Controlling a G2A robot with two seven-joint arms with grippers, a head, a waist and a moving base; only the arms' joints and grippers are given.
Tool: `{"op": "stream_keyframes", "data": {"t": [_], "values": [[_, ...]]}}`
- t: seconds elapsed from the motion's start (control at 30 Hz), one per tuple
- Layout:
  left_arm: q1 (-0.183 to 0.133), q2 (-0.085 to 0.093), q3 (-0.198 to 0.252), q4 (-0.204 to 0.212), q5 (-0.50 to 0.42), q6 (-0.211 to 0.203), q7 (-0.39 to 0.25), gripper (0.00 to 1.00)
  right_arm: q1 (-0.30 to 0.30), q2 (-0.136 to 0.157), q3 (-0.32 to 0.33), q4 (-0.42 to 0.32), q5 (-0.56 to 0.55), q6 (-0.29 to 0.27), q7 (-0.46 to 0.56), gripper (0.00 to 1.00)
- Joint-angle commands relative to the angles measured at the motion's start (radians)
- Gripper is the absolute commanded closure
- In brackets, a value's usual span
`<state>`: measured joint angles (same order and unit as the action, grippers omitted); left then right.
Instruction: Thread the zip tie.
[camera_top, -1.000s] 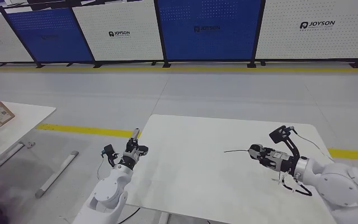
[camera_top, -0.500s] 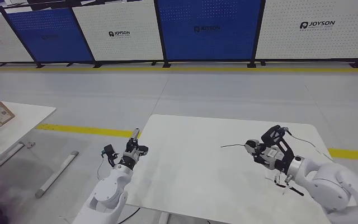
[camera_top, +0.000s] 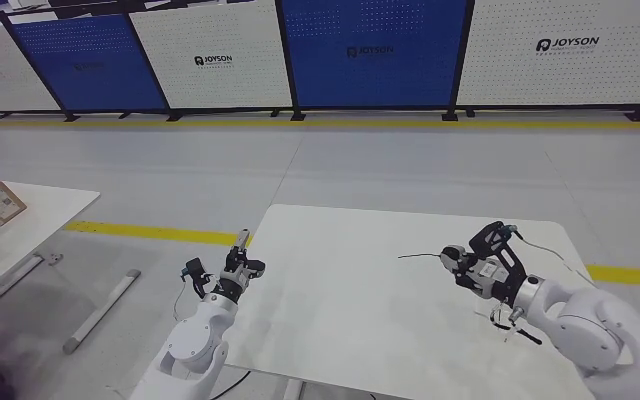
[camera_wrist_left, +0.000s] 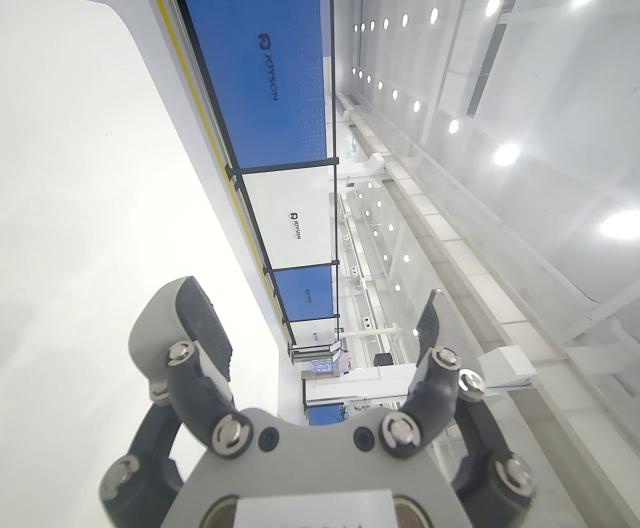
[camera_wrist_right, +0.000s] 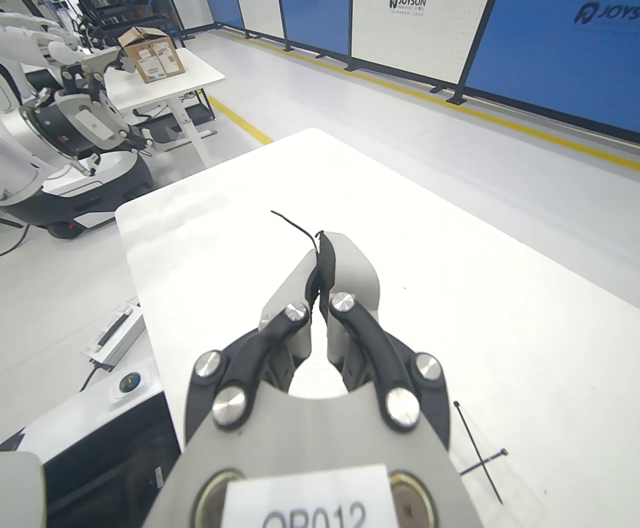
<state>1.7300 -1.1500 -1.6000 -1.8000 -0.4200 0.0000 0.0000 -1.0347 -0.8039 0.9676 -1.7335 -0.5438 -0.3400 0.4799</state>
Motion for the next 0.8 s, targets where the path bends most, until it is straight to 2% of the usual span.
{"op": "stream_keyframes", "data": {"t": [0.0, 0.1, 0.2, 0.33, 0.4, 0.53, 0.6, 0.77], "values": [[0.0, 0.0, 0.0, 0.0, 0.0, 0.0, 0.0, 0.0, 0.0, 0.0, 0.0, 0.0, 0.0, 0.0, 0.0, 1.0], [0.0, 0.0, 0.0, 0.0, 0.0, 0.0, 0.0, 0.0, -0.004, -0.001, 0.002, 0.001, -0.007, 0.001, -0.007, 1.0], [0.0, 0.0, 0.0, 0.0, 0.0, 0.0, 0.0, 0.0, -0.002, 0.001, -0.02, -0.05, 0.025, 0.0, -0.038, 1.0], [0.0, 0.0, 0.0, 0.0, 0.0, 0.0, 0.0, 0.0, 0.028, 0.024, -0.056, -0.064, 0.046, 0.0, -0.073, 1.0], [0.0, 0.0, 0.0, 0.0, 0.0, 0.0, 0.0, 0.0, 0.05, 0.04, -0.091, -0.071, 0.006, 0.0, -0.096, 1.0], [0.0, 0.0, 0.0, 0.0, 0.0, 0.0, 0.0, 0.0, 0.103, 0.071, -0.196, -0.045, -0.097, 0.0, -0.147, 1.0], [0.0, 0.0, 0.0, 0.0, 0.0, 0.0, 0.0, 0.0, 0.148, 0.08, -0.27, -0.002, -0.095, 0.0, -0.163, 1.0], [0.0, 0.0, 0.0, 0.0, 0.0, 0.0, 0.0, 0.0, 0.148, 0.08, -0.27, -0.002, -0.095, 0.0, -0.163, 1.0]]}}
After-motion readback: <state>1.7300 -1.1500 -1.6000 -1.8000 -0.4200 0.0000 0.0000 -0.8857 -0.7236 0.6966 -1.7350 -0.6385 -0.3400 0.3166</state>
